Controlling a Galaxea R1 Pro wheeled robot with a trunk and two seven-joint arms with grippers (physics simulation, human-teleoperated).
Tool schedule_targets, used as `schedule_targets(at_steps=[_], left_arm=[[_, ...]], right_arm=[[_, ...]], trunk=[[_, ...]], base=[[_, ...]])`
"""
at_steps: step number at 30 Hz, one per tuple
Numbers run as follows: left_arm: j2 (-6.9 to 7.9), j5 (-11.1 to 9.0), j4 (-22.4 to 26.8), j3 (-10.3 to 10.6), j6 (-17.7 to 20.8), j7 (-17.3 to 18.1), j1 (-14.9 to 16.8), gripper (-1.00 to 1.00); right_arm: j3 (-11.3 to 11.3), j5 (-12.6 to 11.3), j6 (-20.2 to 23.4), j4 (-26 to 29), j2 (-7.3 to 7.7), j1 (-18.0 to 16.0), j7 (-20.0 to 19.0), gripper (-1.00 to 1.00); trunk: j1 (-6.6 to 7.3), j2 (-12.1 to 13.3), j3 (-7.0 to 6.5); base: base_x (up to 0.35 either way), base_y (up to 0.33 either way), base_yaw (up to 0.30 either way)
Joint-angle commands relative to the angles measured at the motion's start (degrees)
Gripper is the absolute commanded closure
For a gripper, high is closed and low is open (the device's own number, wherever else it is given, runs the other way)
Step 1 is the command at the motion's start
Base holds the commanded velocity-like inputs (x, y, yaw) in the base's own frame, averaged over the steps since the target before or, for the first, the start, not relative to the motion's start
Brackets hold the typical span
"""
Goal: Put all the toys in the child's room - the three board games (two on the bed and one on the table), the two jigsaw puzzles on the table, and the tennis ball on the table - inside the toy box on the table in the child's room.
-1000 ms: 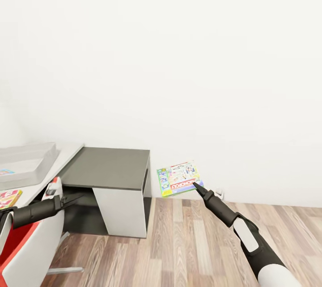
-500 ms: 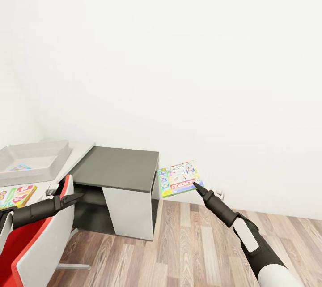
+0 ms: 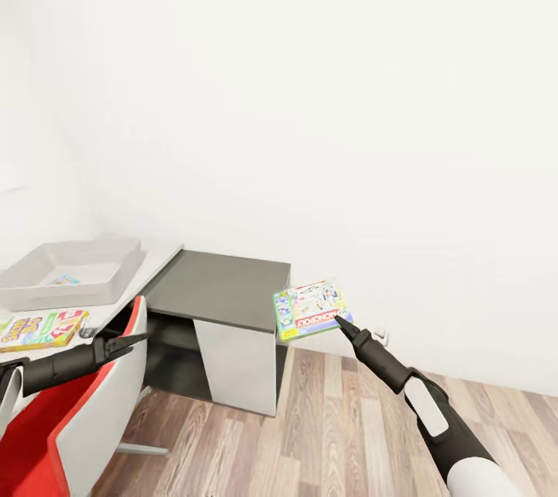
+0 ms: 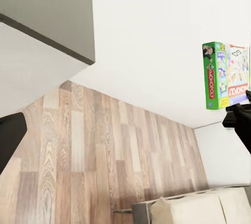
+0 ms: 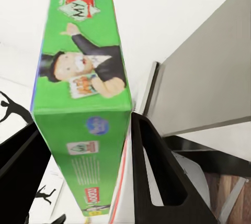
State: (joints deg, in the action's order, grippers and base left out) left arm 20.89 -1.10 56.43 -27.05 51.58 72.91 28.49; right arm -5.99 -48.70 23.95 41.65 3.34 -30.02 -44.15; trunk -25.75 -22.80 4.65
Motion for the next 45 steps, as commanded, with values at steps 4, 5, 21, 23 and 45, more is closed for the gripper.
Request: schedule_targets(at_steps=[4,5,21,23,45], left_arm=[[0.11,-0.57,0.24,-0.18,0.64,0.92,0.13,-1.0],[0.16,-0.61,0.43,-0.22,0.68,1.14,0.13,-1.0],[2.6,0.13,2.73,-1.23,0.79,16.84,0.08,-1.0],[2.58,0.13,2.71,-1.24,0.8,16.83,0.08,-1.0],[2.49,0.14,2.55,-1.16,0.8,16.57,0.07,-1.0]], right_arm=[[-0.07,-0.43,0.48,0.02,0.0,-0.03,-0.06,1.0],[-0.07,-0.43,0.48,0.02,0.0,-0.03,-0.06,1.0],[-0.05,0.37,0.48,0.01,0.0,-0.03,0.26,1.0],[-0.06,0.42,0.48,0.03,0.0,-0.03,0.28,1.0],[0.01,0.45,0.48,0.1,0.0,-0.03,0.29,1.0]], trunk=[[-0.04,-0.12,0.04],[-0.04,-0.12,0.02],[-0.04,-0.12,-0.11],[-0.04,-0.12,-0.11],[-0.04,-0.12,-0.11]], base=[[0.0,0.0,0.279],[0.0,0.0,0.28],[0.0,0.0,0.121],[0.0,0.0,0.005],[0.07,0.0,0.262]])
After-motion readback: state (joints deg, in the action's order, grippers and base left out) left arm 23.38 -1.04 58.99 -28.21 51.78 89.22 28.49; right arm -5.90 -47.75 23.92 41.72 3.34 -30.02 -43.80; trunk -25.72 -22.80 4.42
